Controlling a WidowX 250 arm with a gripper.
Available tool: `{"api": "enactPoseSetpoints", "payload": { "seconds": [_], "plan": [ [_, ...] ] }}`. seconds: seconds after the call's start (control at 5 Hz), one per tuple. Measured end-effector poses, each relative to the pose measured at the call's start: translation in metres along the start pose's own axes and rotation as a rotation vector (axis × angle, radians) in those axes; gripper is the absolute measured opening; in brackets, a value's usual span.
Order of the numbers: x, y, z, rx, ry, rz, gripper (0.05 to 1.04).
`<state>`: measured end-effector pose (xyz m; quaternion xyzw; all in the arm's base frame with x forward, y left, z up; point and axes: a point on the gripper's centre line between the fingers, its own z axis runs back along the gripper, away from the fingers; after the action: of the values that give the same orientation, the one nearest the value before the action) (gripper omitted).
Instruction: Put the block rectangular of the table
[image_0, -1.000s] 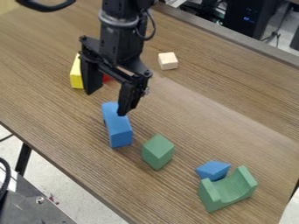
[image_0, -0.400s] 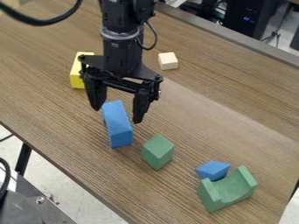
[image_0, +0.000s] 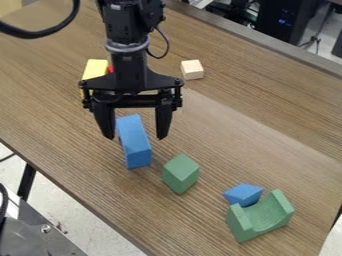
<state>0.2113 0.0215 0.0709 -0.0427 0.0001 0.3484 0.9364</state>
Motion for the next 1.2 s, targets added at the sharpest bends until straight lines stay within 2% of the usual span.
{"api": "enactPoseSetpoints", "payload": {
  "seconds": [0.4,0.6,0.8,1.0,1.2],
  "plan": [
    [0.006,0.0,-0.016,-0.031,0.047,0.148,0.999],
    [0.008,0.0,-0.023,-0.04,0.063,0.176,0.97],
    [0.01,0.004,-0.032,-0.011,0.075,0.142,0.696],
    [0.011,0.007,-0.033,0.006,0.069,0.105,0.556],
    [0.008,0.006,-0.032,-0.009,0.085,0.02,0.556]
  ]
}}
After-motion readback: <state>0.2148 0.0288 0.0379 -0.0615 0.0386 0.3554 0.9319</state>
